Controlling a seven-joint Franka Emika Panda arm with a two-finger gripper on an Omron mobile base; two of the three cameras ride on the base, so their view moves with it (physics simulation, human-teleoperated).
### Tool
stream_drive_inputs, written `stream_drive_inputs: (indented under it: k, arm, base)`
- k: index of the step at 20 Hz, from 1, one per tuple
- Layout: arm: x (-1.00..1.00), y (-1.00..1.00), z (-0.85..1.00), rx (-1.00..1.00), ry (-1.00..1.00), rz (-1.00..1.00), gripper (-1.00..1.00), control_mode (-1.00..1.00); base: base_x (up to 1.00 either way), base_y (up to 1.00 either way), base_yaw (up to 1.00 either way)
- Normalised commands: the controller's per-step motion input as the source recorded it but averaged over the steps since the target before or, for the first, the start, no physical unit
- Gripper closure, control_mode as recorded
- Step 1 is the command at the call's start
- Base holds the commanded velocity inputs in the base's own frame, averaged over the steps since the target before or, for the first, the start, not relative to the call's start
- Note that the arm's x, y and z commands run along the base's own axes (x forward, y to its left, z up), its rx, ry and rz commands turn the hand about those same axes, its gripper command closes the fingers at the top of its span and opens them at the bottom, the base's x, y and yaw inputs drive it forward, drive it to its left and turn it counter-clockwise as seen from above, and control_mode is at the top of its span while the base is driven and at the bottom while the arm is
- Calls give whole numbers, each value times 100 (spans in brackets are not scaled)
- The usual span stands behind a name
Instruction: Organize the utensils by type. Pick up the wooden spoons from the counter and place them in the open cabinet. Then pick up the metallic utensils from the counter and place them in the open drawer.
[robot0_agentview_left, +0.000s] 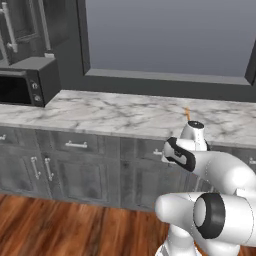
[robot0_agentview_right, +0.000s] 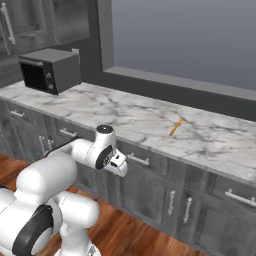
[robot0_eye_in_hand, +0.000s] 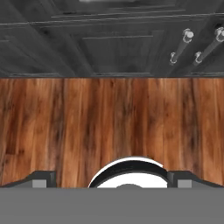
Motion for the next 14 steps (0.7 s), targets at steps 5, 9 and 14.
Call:
stream_drive_inputs:
  k: [5,9,14]
  arm:
    - [0,0,0,0,0,0,-100,100]
    - [0,0,0,0,0,0,-100,100]
    - [0,0,0,0,0,0,-100,100]
  base:
    - [63,-44,0]
    - [54,-45,0]
    - [47,-50,0]
